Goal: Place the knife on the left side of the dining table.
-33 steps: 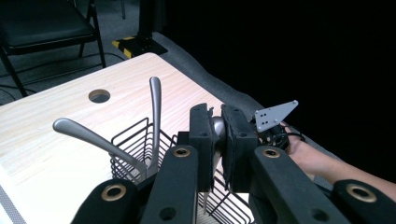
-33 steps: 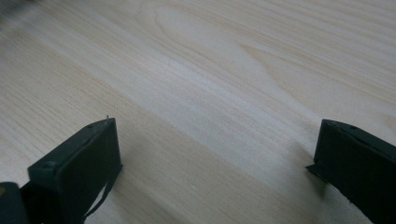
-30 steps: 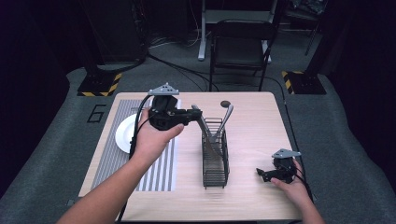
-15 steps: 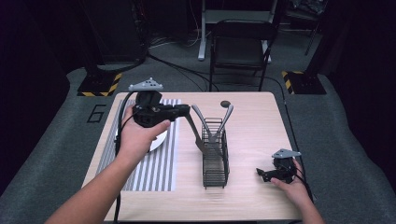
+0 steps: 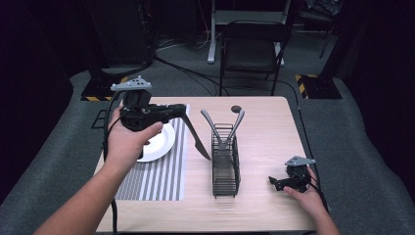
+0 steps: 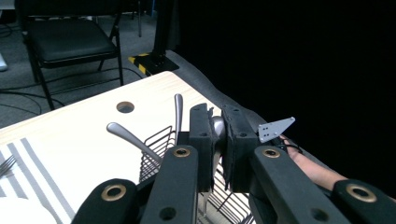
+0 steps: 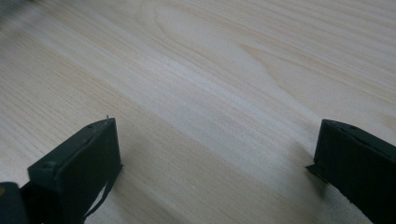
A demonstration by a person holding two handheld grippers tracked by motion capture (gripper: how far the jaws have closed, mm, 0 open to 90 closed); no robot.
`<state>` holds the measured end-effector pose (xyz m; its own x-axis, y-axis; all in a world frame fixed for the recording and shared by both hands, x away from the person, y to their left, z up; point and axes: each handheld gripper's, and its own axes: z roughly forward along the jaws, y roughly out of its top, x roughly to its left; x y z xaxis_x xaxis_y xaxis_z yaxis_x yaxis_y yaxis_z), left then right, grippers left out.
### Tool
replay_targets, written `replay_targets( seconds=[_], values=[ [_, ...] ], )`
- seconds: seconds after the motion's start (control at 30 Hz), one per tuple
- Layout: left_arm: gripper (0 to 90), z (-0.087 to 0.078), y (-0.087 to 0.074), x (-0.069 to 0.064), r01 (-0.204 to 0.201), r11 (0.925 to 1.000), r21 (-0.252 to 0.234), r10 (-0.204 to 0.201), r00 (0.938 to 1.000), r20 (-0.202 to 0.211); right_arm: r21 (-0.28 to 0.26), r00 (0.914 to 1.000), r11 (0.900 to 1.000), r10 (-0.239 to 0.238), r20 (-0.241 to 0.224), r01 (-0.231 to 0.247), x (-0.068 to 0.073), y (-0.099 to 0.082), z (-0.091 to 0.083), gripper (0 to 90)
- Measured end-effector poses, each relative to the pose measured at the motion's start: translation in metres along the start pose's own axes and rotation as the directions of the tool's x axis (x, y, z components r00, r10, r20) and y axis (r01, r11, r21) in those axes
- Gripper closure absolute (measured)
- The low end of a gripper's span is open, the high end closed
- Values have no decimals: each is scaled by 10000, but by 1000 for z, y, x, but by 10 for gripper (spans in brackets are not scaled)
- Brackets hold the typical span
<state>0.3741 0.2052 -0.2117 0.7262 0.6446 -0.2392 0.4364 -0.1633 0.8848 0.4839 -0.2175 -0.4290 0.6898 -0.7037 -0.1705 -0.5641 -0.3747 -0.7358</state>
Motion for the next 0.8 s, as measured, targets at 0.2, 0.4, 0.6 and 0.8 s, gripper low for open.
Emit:
replay_targets(
  seconds=[0.2,0.4,0.6,0.8],
  values=[
    [838,-1,-7,6,108,9999,56,-108,9999,-6,0,10000,10000,-2,2,2,0,0,0,0],
    [837,-1,-16,17,351,9994,57,-351,9993,-117,0,10000,10000,3,5,-3,0,0,0,0],
    [837,-4,-32,29,661,9978,8,-661,9977,-152,-1,10000,10000,4,7,-4,0,0,0,0],
    [837,-2,-53,43,1199,9928,11,-1199,9924,-266,-1,10000,10000,11,4,-11,0,0,0,0]
  ],
)
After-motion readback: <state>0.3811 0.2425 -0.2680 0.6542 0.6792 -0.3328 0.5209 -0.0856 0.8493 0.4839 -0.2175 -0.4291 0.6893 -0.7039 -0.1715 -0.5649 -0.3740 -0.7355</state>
